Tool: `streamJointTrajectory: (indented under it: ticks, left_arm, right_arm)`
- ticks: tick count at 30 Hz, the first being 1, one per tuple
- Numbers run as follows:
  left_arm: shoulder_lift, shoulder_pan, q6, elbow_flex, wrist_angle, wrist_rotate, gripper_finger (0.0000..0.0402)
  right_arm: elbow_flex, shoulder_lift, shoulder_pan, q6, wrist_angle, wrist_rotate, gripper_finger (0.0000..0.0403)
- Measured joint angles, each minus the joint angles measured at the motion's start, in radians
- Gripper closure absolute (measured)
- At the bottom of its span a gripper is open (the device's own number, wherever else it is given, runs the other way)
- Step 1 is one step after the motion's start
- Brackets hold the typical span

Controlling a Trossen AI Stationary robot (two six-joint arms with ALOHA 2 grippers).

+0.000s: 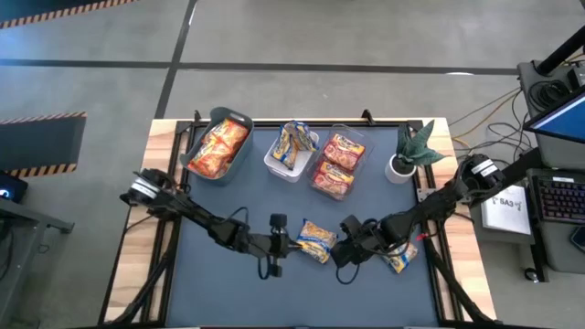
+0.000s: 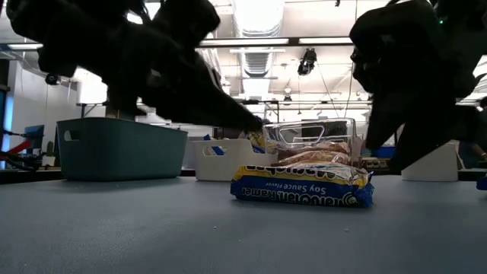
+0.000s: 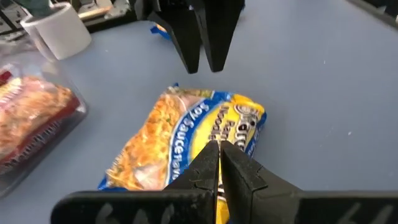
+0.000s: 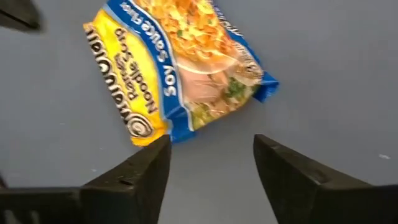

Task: Sort Maruchan noodles
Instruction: Put the blue noodle pack into the white bin

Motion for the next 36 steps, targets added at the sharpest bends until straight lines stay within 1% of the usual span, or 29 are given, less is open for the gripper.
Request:
streamJointTrajectory:
  ticks: [3, 5, 13, 19, 23, 28, 32, 36]
  left_arm:
    - [0.037, 0.002, -0.005, 0.013, -0.010, -0.001, 0.0402]
    - [0.053, 0.002, -0.017, 0.013, -0.021, -0.001, 0.0402]
    - [0.115, 0.005, -0.058, 0.014, -0.013, -0.009, 0.0402]
    - [0.125, 0.008, -0.073, 0.015, -0.013, -0.008, 0.0402]
    - [0.124, 0.009, -0.073, 0.015, -0.021, -0.006, 0.0402]
    - [0.124, 0.009, -0.098, 0.016, -0.057, -0.004, 0.0402]
    - [0.125, 0.009, -0.108, 0.010, -0.056, -0.004, 0.0402]
    - [0.125, 0.009, -0.125, -0.001, -0.056, -0.004, 0.0402]
  right_arm:
    - [-0.052, 0.000, 0.000, 0.000, 0.121, 0.019, 0.0160]
    - [-0.078, 0.000, 0.000, 0.001, 0.167, 0.037, 0.0148]
    - [-0.119, 0.000, 0.000, 0.036, 0.190, 0.061, 0.0115]
    - [-0.135, 0.000, 0.000, 0.024, 0.284, 0.069, 0.0114]
    - [-0.136, 0.000, 0.000, 0.013, 0.289, 0.098, 0.0114]
    - [-0.142, 0.000, 0.000, 0.015, 0.290, 0.110, 0.0113]
    - [-0.143, 0.000, 0.000, 0.013, 0.294, 0.121, 0.0115]
    - [-0.163, 0.015, 0.000, 0.013, 0.375, 0.129, 0.0113]
